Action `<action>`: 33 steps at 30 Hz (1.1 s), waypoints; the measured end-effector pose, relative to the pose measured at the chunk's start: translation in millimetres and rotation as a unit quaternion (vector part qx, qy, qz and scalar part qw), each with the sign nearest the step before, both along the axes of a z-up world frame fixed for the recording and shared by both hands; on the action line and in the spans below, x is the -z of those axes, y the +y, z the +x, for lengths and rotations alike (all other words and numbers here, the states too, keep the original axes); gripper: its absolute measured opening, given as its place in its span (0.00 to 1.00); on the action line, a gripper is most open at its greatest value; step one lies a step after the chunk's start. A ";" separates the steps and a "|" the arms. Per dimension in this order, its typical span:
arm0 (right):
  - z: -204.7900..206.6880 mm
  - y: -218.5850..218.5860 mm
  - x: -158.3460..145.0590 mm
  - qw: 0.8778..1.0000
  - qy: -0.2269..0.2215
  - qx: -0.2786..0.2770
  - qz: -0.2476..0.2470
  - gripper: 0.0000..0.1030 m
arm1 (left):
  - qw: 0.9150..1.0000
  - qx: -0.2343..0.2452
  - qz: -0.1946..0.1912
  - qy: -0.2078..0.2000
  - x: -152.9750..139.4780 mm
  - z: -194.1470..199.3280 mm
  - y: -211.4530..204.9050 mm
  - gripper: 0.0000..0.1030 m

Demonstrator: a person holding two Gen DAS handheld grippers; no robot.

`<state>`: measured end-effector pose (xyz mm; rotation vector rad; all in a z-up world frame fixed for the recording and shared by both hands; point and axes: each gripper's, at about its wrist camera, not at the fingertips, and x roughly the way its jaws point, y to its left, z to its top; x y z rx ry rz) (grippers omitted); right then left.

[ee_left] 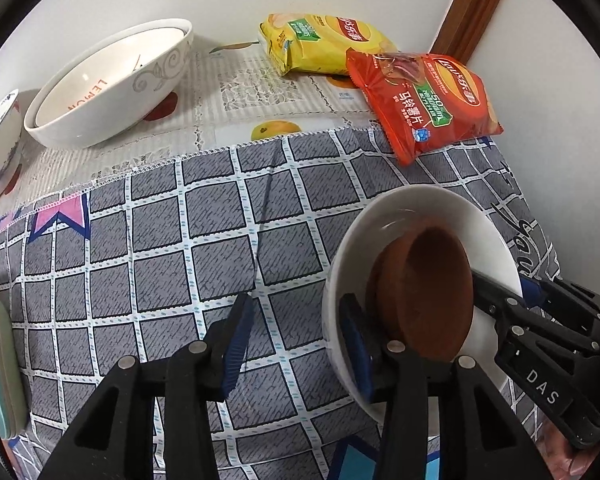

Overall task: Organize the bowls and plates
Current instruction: 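Grasp the white bowl rim with both grippers, then lift the white bowl with both grippers and carry it over the teal plate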

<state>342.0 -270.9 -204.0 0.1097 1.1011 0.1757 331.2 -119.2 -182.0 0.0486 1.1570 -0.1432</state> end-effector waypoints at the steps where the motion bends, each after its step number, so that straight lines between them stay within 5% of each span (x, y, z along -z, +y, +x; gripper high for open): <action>1: -0.1 0.1 0.0 1.000 0.000 -0.001 0.000 0.26 | 1.000 0.000 0.000 -0.001 0.0 0.1 0.1 0.41; 6: -1.6 1.4 -0.6 1.000 -0.003 -0.003 0.000 0.24 | 1.000 -0.001 0.000 -0.004 0.0 -1.4 -0.3 0.41; 14: -5.5 3.6 -1.5 1.000 -0.012 -0.007 0.016 0.12 | 0.999 0.012 -0.044 0.000 1.0 -5.1 -4.1 0.13; 33: -23.9 -0.5 -18.8 0.998 -0.016 0.034 0.050 0.10 | 0.999 0.003 -0.043 -0.016 -16.1 -22.9 -0.2 0.11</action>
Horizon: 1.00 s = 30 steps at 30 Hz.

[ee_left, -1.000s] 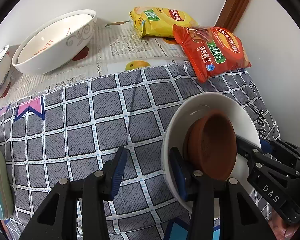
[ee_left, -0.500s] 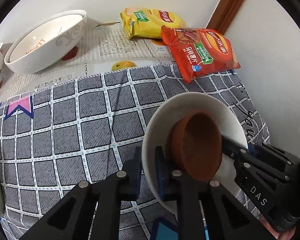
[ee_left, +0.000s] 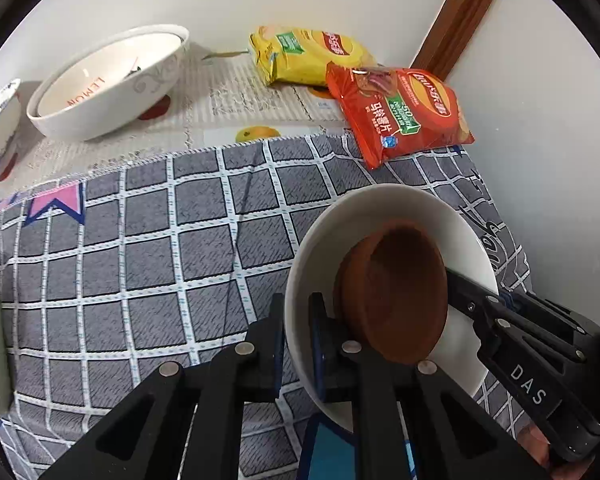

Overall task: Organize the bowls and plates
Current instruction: 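Lift the white bowl with both grippers and carry it over the teal plate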

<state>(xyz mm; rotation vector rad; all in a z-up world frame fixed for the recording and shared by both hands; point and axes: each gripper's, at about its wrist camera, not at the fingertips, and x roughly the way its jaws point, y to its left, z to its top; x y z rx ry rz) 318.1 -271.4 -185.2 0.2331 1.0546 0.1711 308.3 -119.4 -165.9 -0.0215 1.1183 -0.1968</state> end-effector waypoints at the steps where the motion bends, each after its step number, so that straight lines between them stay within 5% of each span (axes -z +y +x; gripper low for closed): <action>1: -1.9 0.6 -2.3 1.000 -0.001 0.000 0.001 0.10 | 1.000 -0.001 0.002 -0.003 -3.3 -2.4 1.2 0.11; 30: -55.2 68.6 -67.2 0.999 -0.039 -0.020 0.022 0.09 | 0.998 -0.034 0.015 -0.046 -67.3 -60.1 73.5 0.11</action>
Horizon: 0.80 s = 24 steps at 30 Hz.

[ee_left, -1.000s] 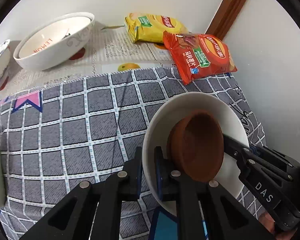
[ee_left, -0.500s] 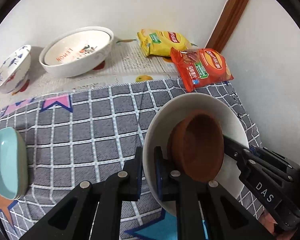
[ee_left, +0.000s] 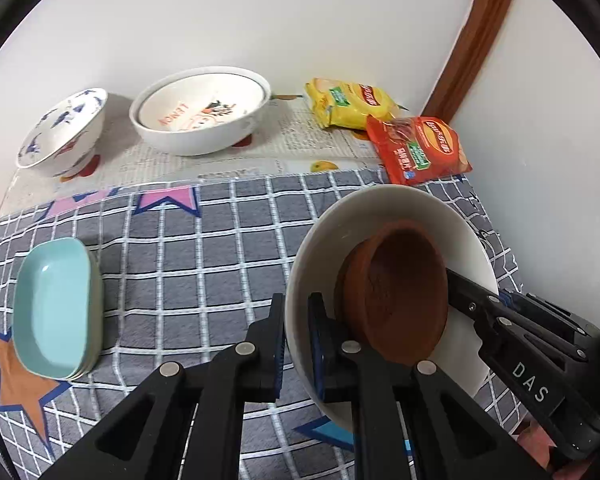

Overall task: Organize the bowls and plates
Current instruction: 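Lift the white bowl with both grippers and carry it over the teal plate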

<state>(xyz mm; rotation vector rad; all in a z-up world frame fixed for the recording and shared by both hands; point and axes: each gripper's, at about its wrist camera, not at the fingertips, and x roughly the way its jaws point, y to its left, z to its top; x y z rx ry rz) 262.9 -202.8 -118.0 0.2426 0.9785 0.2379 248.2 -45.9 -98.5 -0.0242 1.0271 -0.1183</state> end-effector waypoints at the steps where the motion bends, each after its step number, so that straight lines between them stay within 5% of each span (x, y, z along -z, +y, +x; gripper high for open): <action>1: -0.9 4.3 -1.2 1.000 -0.001 -0.002 0.001 0.09 | 1.000 -0.003 0.000 -0.001 -0.9 -1.1 4.0 0.11; 24: -5.8 87.6 -12.8 0.999 -0.014 -0.046 -0.004 0.09 | 0.999 -0.051 -0.014 -0.010 -11.6 -16.9 86.6 0.11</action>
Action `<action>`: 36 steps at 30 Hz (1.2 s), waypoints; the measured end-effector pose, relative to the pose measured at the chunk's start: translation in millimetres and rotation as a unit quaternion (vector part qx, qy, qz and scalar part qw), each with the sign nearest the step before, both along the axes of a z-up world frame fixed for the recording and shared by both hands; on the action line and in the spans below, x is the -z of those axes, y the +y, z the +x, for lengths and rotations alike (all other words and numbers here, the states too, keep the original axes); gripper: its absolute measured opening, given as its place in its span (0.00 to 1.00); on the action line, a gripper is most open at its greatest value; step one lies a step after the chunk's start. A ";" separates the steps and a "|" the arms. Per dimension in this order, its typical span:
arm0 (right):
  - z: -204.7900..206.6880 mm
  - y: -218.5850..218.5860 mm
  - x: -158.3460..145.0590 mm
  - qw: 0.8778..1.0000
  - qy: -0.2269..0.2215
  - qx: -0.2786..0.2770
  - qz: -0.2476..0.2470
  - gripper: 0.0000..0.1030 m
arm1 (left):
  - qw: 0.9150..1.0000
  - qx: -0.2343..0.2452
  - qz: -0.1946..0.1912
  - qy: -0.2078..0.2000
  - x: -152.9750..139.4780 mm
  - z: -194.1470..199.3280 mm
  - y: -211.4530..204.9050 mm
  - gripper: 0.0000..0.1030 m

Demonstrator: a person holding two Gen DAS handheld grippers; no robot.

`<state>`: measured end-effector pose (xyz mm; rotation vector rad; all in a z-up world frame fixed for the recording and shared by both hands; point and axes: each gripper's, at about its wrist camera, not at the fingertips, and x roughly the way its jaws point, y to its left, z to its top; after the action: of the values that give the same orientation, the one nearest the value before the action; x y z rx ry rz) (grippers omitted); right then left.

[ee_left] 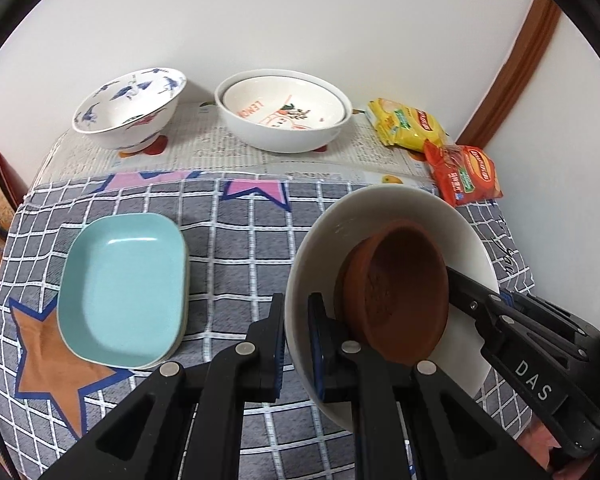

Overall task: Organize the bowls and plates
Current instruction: 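Lift the white bowl with both grippers and carry it over the teal plate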

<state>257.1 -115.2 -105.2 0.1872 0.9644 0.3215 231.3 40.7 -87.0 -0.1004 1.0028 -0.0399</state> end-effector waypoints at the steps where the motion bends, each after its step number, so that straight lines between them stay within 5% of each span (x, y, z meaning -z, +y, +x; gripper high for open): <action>1: 0.2 4.0 -0.1 1.000 0.000 -0.002 0.000 0.09 | 1.000 -0.003 0.000 -0.001 0.0 -0.6 4.5 0.11; 36: 16.3 172.6 10.9 0.994 0.009 -0.110 -0.005 0.09 | 0.993 -0.114 -0.023 -0.003 13.2 -17.7 166.3 0.11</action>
<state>273.3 57.4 -116.2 0.0734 1.0058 0.5180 213.6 207.0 -100.2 -0.2553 0.9793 0.1457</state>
